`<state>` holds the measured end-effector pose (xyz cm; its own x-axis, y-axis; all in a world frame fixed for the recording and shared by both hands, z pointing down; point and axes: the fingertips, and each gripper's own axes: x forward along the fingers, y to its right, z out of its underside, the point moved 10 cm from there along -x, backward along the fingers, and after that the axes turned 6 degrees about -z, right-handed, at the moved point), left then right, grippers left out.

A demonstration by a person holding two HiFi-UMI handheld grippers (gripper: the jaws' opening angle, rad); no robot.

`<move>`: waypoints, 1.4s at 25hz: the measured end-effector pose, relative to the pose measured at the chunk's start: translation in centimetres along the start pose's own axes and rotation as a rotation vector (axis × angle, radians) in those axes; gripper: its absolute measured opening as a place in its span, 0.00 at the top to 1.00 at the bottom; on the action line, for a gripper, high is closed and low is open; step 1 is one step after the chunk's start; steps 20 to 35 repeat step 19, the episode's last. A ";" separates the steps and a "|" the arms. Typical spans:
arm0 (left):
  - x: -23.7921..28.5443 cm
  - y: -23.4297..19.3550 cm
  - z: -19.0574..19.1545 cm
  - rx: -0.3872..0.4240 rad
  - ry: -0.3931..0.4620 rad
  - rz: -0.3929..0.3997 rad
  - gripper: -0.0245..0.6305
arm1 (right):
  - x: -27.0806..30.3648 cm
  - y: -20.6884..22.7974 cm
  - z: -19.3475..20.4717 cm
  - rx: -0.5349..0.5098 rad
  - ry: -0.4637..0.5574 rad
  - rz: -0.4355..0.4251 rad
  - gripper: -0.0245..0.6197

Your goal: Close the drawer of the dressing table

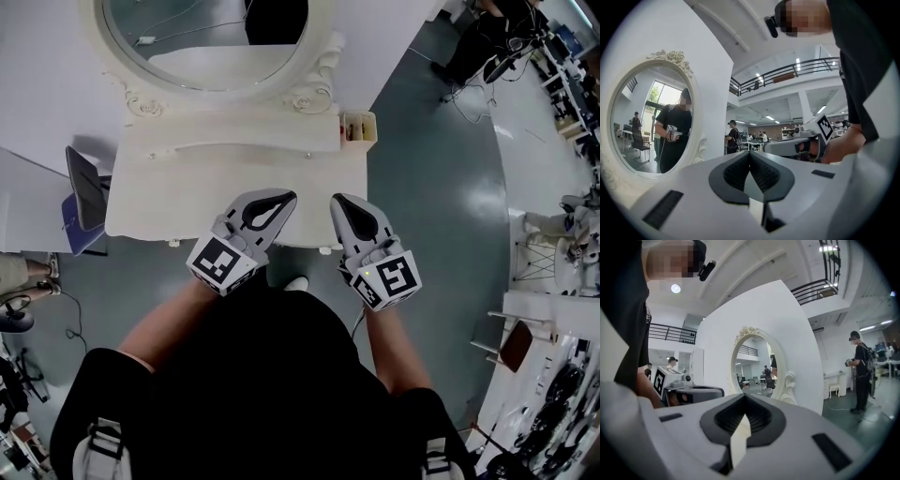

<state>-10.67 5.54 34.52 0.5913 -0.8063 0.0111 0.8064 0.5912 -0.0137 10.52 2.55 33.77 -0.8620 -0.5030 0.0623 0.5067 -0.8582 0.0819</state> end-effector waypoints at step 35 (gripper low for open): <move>0.7 1.0 -0.7 -0.007 0.000 -0.003 0.97 | -0.6 -0.1 -1.0 -0.007 0.018 -0.042 0.96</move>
